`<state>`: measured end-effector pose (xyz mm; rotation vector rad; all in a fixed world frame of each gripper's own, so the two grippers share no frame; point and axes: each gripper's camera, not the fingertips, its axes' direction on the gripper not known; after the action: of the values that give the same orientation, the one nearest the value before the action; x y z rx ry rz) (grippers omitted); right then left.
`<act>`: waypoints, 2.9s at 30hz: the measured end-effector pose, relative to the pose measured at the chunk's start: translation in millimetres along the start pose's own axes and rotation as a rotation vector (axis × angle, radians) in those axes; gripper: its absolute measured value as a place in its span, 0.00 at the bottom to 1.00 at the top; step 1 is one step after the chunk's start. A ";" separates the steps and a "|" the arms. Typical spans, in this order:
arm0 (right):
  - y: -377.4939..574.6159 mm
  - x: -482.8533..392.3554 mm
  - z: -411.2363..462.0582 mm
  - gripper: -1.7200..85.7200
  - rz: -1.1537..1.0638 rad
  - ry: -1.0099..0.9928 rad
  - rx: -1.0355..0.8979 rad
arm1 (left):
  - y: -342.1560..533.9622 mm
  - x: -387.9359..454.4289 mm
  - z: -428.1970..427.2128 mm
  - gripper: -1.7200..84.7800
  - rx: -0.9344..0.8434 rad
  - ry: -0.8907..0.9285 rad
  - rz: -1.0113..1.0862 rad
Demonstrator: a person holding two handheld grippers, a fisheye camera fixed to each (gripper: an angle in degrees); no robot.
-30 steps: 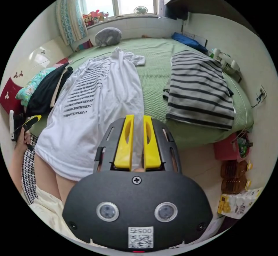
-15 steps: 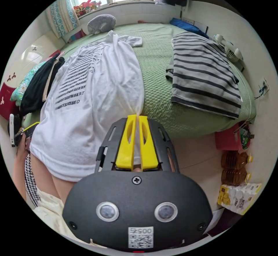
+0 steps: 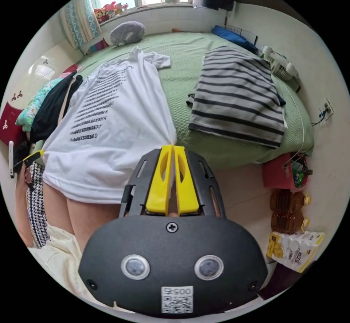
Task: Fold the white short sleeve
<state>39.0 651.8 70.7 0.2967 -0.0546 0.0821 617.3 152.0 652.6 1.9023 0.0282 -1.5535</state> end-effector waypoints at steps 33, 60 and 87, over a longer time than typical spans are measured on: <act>-344.6 -37.2 103.6 0.03 0.074 0.028 0.028 | -279.7 319.5 203.1 0.02 0.076 0.224 0.254; -512.8 -30.7 84.5 0.09 -0.002 0.000 -0.033 | -342.5 349.4 323.0 0.01 0.025 0.315 0.256; -462.2 -204.7 82.9 0.07 -0.399 -0.055 -0.033 | -389.8 337.8 399.5 0.01 0.010 0.358 0.250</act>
<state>-127.1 172.1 2.5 0.2724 -0.0503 -0.3231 208.8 122.7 144.8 2.0799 -0.0584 -1.0405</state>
